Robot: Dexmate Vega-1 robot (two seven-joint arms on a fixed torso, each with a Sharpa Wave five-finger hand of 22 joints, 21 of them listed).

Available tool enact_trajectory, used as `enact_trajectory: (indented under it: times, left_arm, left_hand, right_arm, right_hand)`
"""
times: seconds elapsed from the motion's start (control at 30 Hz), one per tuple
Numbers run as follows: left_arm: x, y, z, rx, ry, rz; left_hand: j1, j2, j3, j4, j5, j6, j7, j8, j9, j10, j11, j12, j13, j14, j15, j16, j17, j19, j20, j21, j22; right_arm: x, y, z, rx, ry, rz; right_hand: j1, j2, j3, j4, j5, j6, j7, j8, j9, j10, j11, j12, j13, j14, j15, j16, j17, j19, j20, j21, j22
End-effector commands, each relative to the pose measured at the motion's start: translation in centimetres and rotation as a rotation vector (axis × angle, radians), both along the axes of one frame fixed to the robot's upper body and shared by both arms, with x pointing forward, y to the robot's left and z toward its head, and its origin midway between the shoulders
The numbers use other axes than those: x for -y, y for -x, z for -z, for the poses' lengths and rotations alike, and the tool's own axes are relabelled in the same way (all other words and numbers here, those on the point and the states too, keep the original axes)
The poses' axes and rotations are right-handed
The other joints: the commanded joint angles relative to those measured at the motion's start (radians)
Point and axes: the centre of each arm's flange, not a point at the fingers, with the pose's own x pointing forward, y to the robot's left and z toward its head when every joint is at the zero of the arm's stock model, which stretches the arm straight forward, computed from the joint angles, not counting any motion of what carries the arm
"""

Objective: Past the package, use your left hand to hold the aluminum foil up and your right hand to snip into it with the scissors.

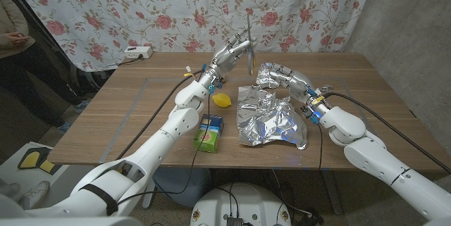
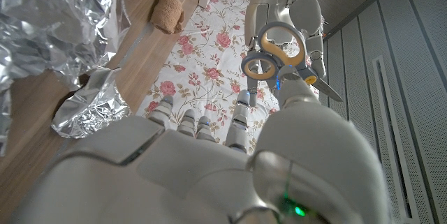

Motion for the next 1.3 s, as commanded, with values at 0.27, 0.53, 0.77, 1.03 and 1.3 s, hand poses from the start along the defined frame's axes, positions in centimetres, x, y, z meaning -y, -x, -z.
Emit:
enact_trajectory:
  times: [0.27,0.53,0.77,1.03,1.3]
  left_arm:
    - [0.51,0.06,0.07,0.001,-0.004,0.008]
    - [0.65,-0.01,0.15,-0.003,-0.003,0.011]
    - [0.74,-0.16,0.19,-0.004,-0.004,0.011]
    - [0.79,-0.22,0.16,-0.005,-0.004,0.014]
    - [0.78,-0.3,0.21,-0.007,-0.007,0.016]
  left_hand:
    - [0.004,0.01,0.001,0.004,0.006,0.009,-0.003,0.006,0.004,0.021,-0.013,0.003,0.007,0.019,-0.038,0.008,0.006,-0.001,-0.007,-0.001,-0.001]
    - [0.006,0.009,0.0,0.004,0.006,0.009,-0.004,0.006,0.004,0.021,-0.012,0.003,0.007,0.022,-0.04,0.009,0.009,-0.001,-0.008,-0.001,-0.001]
    - [0.007,0.01,-0.001,0.004,0.007,0.011,-0.005,0.006,0.004,0.021,-0.012,0.003,0.008,0.025,-0.04,0.01,0.012,-0.001,-0.008,-0.001,-0.001]
    - [0.008,0.01,-0.003,0.004,0.007,0.011,-0.006,0.005,0.004,0.021,-0.012,0.002,0.006,0.027,-0.04,0.01,0.015,-0.002,-0.007,-0.001,-0.001]
    - [0.01,0.01,-0.005,0.004,0.007,0.012,-0.006,0.005,0.004,0.023,-0.012,0.003,0.008,0.03,-0.041,0.012,0.02,-0.002,-0.008,-0.001,-0.001]
  right_arm:
    - [-0.03,-0.36,-0.06,0.0,-0.003,-0.017]
    - [0.02,-0.38,-0.06,-0.001,0.002,-0.017]
    - [-0.05,-0.59,-0.02,-0.002,0.003,-0.018]
    - [0.01,-0.73,-0.01,-0.007,0.0,-0.015]
    - [-0.17,-0.87,0.07,-0.011,0.013,-0.018]
  right_hand:
    - [0.015,0.002,0.011,0.002,0.002,0.001,-0.011,-0.002,0.001,-0.005,-0.013,0.005,-0.002,-0.1,-0.013,0.004,0.003,-0.003,-0.009,0.004,0.001]
    - [0.018,0.005,0.011,0.003,0.003,-0.009,-0.012,-0.009,0.0,-0.007,-0.015,0.005,-0.004,-0.102,-0.014,0.005,0.003,-0.004,-0.011,0.004,0.001]
    - [0.019,0.005,0.011,0.003,0.004,-0.018,-0.012,-0.015,-0.001,-0.009,-0.014,0.005,-0.005,-0.103,-0.014,0.005,0.003,-0.004,-0.01,0.005,0.001]
    - [0.021,0.004,0.01,0.004,0.004,-0.004,0.009,-0.013,-0.003,0.003,-0.018,0.01,-0.007,-0.101,-0.021,0.006,0.003,0.002,-0.011,0.007,0.001]
    - [0.02,0.004,0.008,0.006,0.004,-0.008,0.001,-0.019,-0.006,-0.004,-0.031,0.008,-0.008,-0.109,-0.029,0.004,0.003,-0.003,-0.021,0.005,0.001]
